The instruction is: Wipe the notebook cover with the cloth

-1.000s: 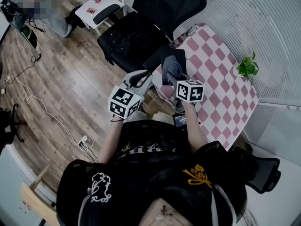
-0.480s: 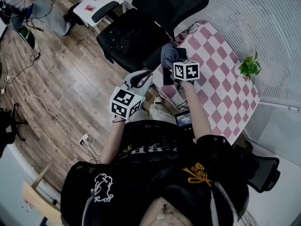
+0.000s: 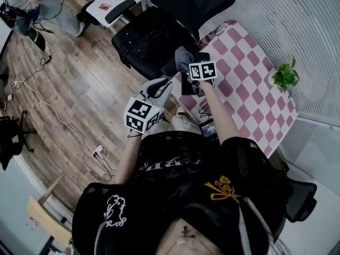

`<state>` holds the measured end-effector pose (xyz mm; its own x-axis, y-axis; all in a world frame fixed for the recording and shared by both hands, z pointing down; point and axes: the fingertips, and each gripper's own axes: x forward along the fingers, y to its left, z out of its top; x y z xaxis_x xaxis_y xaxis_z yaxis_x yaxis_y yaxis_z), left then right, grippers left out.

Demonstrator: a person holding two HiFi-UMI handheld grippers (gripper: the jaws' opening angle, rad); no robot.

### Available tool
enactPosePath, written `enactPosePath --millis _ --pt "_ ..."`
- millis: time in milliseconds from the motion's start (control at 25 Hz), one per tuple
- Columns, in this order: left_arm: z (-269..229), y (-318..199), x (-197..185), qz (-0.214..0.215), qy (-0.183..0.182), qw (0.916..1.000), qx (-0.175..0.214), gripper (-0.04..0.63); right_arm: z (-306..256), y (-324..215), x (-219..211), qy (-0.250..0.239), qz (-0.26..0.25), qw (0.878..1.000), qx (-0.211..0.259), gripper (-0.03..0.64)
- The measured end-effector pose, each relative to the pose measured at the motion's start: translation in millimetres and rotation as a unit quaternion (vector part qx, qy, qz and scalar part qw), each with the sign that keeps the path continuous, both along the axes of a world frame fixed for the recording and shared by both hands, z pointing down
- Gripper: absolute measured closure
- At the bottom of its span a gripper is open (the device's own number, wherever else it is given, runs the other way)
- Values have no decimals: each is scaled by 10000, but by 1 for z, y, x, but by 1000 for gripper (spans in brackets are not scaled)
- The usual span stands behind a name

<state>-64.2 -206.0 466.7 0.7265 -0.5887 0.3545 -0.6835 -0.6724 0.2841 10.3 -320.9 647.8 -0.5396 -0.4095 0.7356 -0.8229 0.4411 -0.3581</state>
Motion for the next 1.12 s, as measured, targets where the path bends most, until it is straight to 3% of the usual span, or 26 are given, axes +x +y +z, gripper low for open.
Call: enactPosePath --millis 200,680,840,1000,1120 --pt "3 -7 14 -63 -31 10000 -63 546 -2 -2 37 183 108 9997 97 543" --pt "3 -12 56 231 -96 9997 -62 546 1 4 133 423 725 9965 25 543" --pt "1 -14 65 458 -185 9988 -31 546 1 -4 158 902 741 9932 42 543" --pt "-4 -22 63 413 -264 9987 109 546 -19 -1 158 1121 595 9915 288 543" --pt "-1 -25 53 213 -201 9995 85 546 -51 2 125 515 606 9949 624 543"
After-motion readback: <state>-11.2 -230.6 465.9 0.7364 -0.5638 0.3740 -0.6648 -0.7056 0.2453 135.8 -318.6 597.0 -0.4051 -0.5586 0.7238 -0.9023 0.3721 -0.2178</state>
